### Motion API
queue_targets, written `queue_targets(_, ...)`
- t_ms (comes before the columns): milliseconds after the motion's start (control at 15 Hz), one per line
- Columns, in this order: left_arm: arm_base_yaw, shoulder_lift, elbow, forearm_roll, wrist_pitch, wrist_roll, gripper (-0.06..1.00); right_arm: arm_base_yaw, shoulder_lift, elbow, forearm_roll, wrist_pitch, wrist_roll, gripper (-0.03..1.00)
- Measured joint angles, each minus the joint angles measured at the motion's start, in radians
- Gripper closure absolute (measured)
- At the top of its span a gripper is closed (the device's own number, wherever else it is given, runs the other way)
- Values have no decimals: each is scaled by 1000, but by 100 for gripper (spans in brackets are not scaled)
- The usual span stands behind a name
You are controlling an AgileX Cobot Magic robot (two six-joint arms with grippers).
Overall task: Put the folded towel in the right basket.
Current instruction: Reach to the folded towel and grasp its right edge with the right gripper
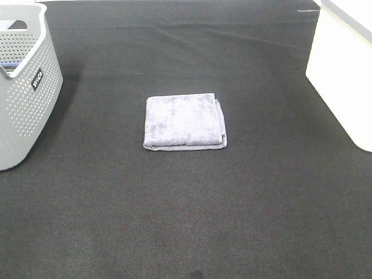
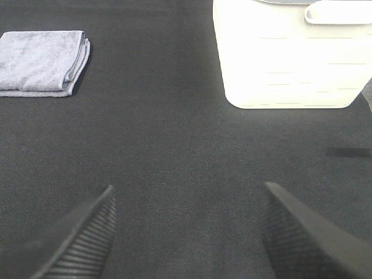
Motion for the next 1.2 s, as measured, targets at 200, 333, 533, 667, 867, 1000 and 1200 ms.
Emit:
queue_targets(200, 0, 0, 0, 0, 0, 0, -3, 0, 0, 0, 0, 0, 0, 31)
queue_targets(333, 0, 0, 0, 0, 0, 0, -3, 0, 0, 0, 0, 0, 0, 31)
queue_targets(533, 0, 0, 0, 0, 0, 0, -3, 0, 0, 0, 0, 0, 0, 31)
queue_targets(667, 0, 0, 0, 0, 0, 0, -3, 0, 0, 0, 0, 0, 0, 31)
queue_targets(867, 0, 0, 0, 0, 0, 0, -3, 0, 0, 0, 0, 0, 0, 31)
queue_targets(1000, 0, 0, 0, 0, 0, 0, -3, 0, 0, 0, 0, 0, 0, 31)
queue_targets(1200, 0, 0, 0, 0, 0, 0, -3, 0, 0, 0, 0, 0, 0, 31)
